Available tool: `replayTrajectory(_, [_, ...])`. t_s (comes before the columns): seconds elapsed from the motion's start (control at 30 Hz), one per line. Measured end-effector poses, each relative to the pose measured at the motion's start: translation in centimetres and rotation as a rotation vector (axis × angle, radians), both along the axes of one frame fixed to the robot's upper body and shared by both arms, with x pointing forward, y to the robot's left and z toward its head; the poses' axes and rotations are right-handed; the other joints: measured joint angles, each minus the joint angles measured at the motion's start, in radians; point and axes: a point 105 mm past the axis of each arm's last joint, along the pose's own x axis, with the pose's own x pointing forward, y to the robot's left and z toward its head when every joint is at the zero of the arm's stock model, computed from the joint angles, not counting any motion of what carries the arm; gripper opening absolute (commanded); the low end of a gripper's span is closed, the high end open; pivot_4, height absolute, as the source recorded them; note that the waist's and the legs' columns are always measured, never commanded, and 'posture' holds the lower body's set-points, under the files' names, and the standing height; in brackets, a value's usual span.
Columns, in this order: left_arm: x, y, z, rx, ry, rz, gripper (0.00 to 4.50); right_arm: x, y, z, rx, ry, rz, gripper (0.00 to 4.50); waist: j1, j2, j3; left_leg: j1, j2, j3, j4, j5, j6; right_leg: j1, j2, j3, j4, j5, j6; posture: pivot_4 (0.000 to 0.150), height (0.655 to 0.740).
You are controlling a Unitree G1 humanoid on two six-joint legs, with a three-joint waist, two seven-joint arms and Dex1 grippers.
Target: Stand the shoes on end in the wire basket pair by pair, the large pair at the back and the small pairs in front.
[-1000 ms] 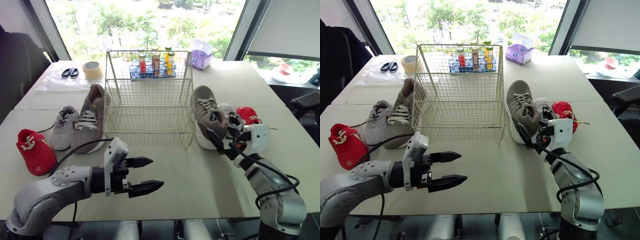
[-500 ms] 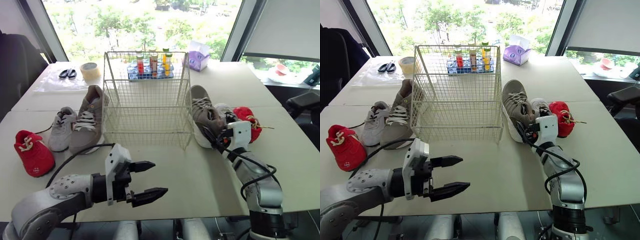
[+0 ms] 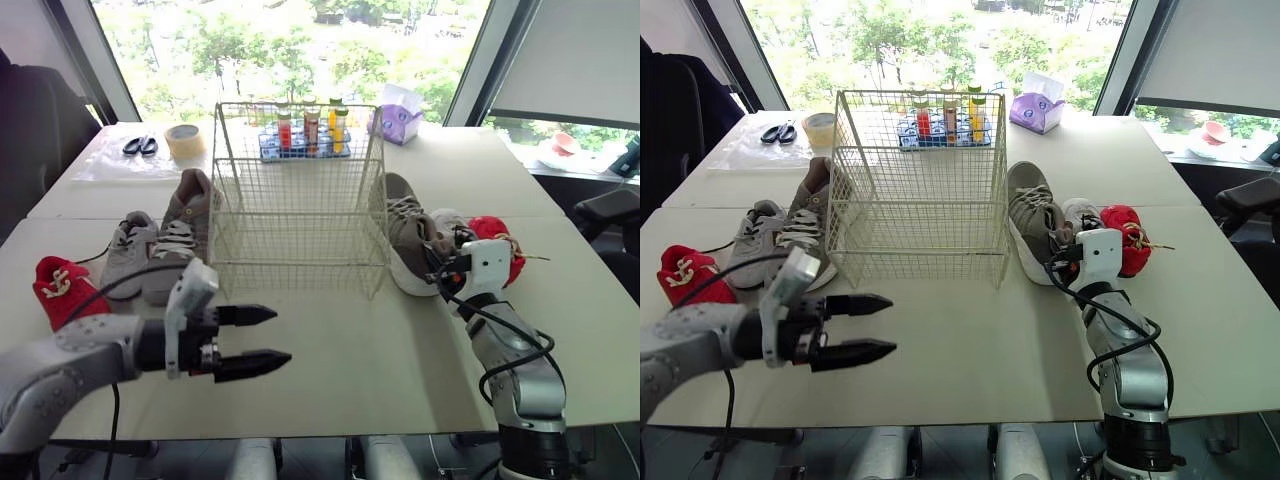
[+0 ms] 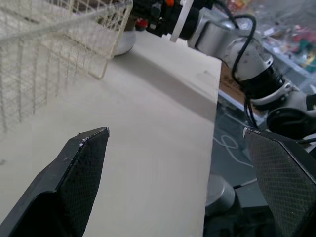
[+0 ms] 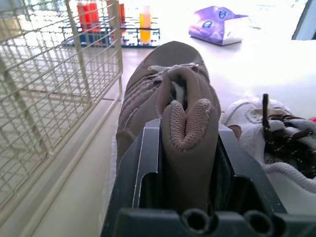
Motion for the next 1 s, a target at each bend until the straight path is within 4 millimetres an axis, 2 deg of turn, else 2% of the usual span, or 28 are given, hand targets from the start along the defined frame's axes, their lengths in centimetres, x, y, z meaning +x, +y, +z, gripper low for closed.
replayTrajectory(0.03, [0.4,0.2,1.0,-0.018,-0.010,-0.008,4.50,0.2,-0.3,1.4,0.011,-0.032,-0.013,1.13,0.000,0.003,0.003,-0.002,0.000,0.000,0.001,0.000,0.000,-0.002,0.000,0.000,0.000,0.000,0.000,0.150,0.6552])
replayTrajectory(0.1, [1.2,0.3,4.2,-0.071,-0.065,-0.031,4.50,0.3,-1.6,6.6,-0.011,-0.173,-0.062,1.13,0.002,0.007,0.005,-0.013,-0.001,0.000,0.002,0.001,0.001,-0.011,0.000,0.001,0.001,0.004,-0.003,0.150,0.6552])
replayTrajectory(0.13, [1.4,0.4,5.4,-0.093,-0.088,-0.036,4.50,-0.1,-2.2,9.0,-0.033,-0.248,-0.087,1.13,0.003,0.006,0.005,-0.013,-0.001,-0.001,0.001,0.001,0.002,-0.010,0.000,0.000,0.000,0.003,-0.001,0.150,0.6552])
replayTrajectory(0.23, [2.1,0.4,7.5,-0.155,-0.089,-0.062,4.50,-1.5,-3.5,13.5,-0.065,-0.387,-0.137,1.13,0.002,0.005,0.004,-0.013,-0.002,-0.002,-0.003,0.001,0.002,-0.009,0.000,0.000,-0.001,0.002,0.005,0.150,0.6552])
replayTrajectory(0.4, [3.4,-0.2,10.2,-0.230,-0.126,-0.098,4.50,-2.2,-4.0,17.9,-0.094,-0.487,-0.117,1.13,-0.006,0.005,0.004,-0.012,-0.002,-0.001,-0.004,0.000,0.004,-0.010,0.000,0.000,-0.001,0.002,0.006,0.150,0.6552])
replayTrajectory(0.53, [4.9,0.5,11.4,-0.234,-0.165,-0.060,4.50,-3.0,-3.8,21.6,-0.114,-0.579,-0.067,1.13,-0.005,0.006,0.005,-0.010,-0.002,-0.002,-0.004,0.000,0.004,-0.010,0.001,0.000,0.000,0.001,0.003,0.150,0.6552])
replayTrajectory(0.8, [9.5,1.1,13.3,-0.331,-0.189,0.077,4.50,-3.8,-2.0,25.6,-0.150,-0.666,0.088,1.13,0.000,0.005,0.005,-0.012,-0.002,-0.001,-0.002,0.000,0.004,-0.009,0.001,0.000,-0.001,0.002,0.002,0.150,0.6552])
replayTrajectory(0.87, [10.7,1.9,15.1,-0.421,-0.154,0.101,4.50,-4.0,-1.0,27.4,-0.172,-0.688,0.168,1.13,-0.001,0.005,0.007,-0.014,-0.002,-0.001,-0.001,0.001,0.004,-0.012,0.001,0.000,0.000,0.003,0.004,0.150,0.6552])
replayTrajectory(1.0, [12.1,3.4,19.7,-0.547,-0.180,0.144,4.50,-7.2,1.4,32.0,-0.274,-0.828,0.342,1.13,-0.002,0.004,0.008,-0.011,-0.002,-0.001,-0.005,0.000,0.005,-0.010,0.001,0.000,0.000,0.003,0.006,0.150,0.6552])
